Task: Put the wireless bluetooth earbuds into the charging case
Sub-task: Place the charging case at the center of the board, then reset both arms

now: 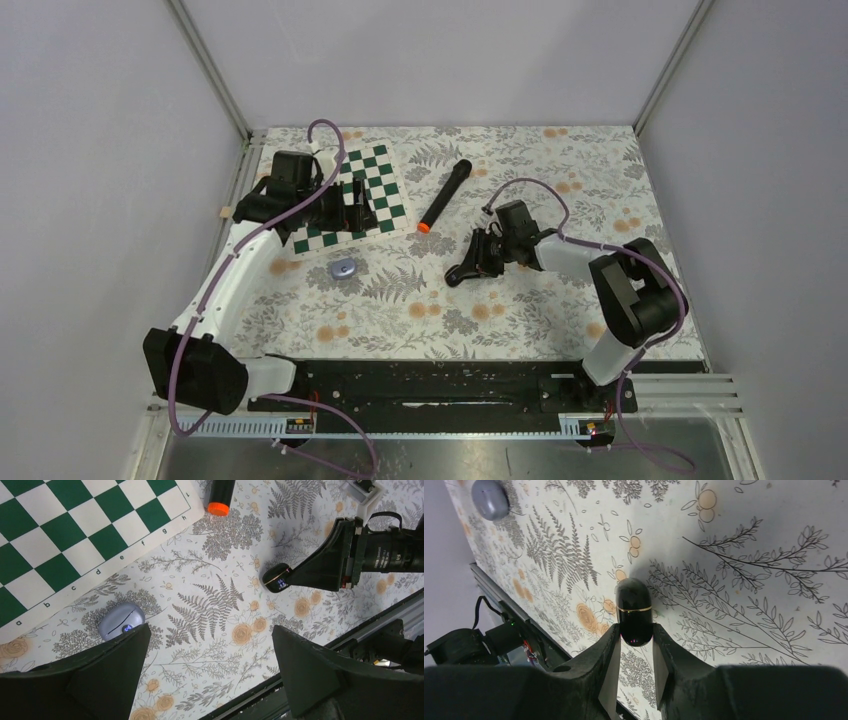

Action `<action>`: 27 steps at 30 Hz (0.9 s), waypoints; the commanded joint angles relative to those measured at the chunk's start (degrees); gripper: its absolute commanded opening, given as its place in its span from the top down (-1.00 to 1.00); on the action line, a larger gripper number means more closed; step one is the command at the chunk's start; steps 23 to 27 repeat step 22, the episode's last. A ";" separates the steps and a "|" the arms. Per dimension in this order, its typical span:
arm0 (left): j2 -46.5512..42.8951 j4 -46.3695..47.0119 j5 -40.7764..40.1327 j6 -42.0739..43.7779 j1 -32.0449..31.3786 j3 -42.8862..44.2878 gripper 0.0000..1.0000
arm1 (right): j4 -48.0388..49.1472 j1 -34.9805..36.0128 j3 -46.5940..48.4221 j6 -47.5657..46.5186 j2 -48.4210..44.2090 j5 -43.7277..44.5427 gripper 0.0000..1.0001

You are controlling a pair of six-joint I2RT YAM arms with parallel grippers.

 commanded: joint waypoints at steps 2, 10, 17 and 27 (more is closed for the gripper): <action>-1.87 5.90 -0.14 -3.34 0.72 -1.63 -0.90 | -5.89 0.28 5.31 -3.99 1.06 4.31 0.16; -1.88 9.51 -3.20 -0.70 0.80 -1.42 -0.97 | -28.01 -3.07 17.27 -21.89 -9.02 4.58 -0.99; -5.36 23.63 -14.08 7.12 0.80 -7.70 -0.97 | -38.14 -4.18 34.79 -22.89 -13.30 23.59 -0.99; -5.27 28.86 -14.62 6.57 0.71 -10.75 -0.98 | -35.31 -4.24 38.39 -26.12 -12.24 26.63 -0.99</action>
